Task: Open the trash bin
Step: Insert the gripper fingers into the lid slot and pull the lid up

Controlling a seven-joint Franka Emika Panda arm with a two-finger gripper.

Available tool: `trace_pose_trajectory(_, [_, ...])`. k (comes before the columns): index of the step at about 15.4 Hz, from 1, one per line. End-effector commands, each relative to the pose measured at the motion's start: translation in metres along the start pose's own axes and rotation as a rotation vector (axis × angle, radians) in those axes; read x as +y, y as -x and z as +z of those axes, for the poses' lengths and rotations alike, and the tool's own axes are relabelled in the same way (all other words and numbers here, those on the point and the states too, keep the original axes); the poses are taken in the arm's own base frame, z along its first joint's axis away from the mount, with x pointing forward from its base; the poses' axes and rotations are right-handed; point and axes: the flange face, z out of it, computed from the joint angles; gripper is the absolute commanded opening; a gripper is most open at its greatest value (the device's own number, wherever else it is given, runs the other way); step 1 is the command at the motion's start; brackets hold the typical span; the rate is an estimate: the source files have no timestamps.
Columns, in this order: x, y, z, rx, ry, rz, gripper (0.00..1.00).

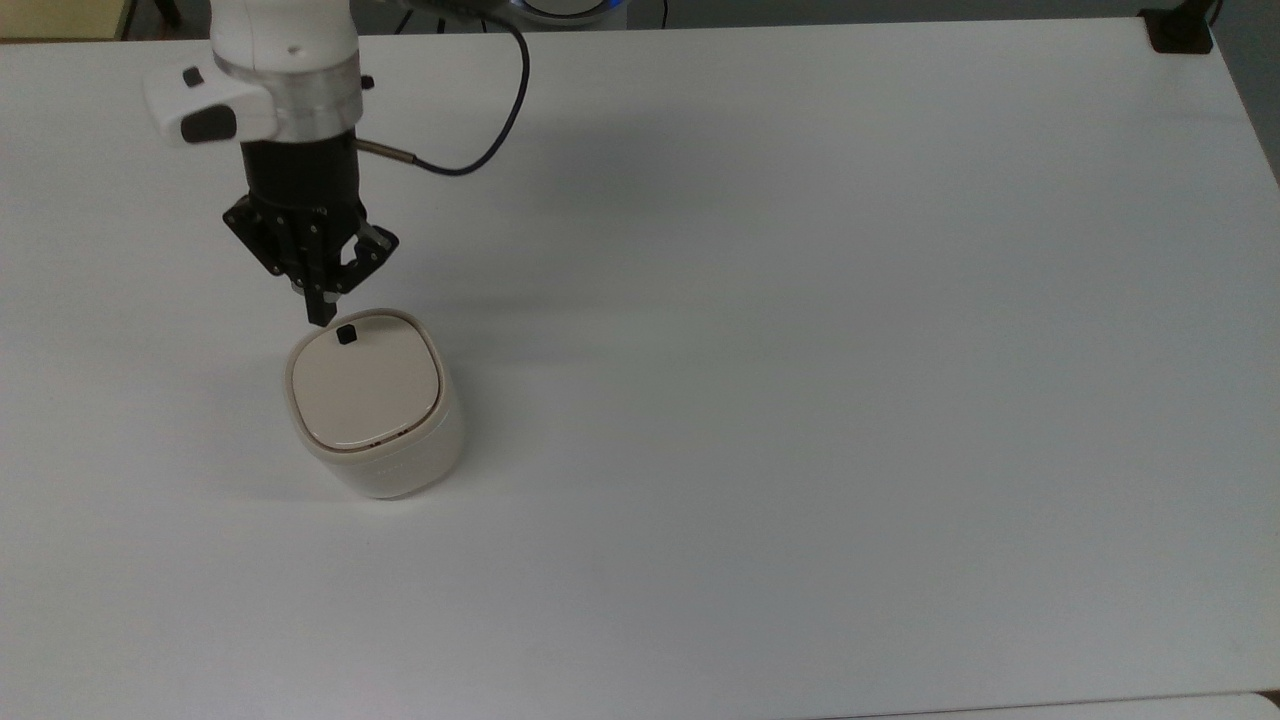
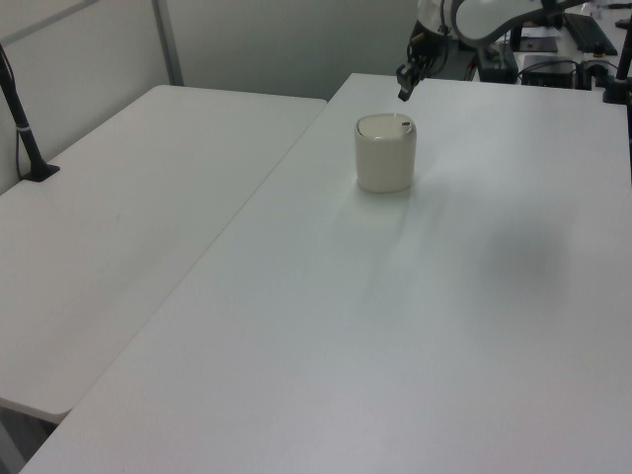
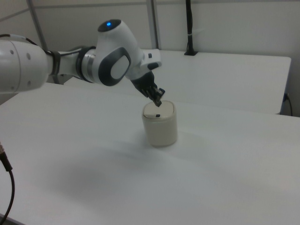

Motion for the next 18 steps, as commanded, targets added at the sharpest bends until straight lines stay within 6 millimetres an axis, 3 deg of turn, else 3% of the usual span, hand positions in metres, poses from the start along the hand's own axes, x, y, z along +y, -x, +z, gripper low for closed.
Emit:
trace_pose_trajectory(1, [0.000, 0.004, 0.023, -0.009, 0.041, -0.014, 0.00])
trace_pose_trajectory(5, [-0.001, 0.014, 0.040, -0.043, 0.053, -0.026, 0.00])
trace_pose_trajectory(12, [-0.002, 0.013, 0.050, -0.028, 0.044, 0.028, 0.00])
trace_pose_trajectory(18, [0.011, -0.004, -0.033, 0.050, -0.009, 0.146, 0.00])
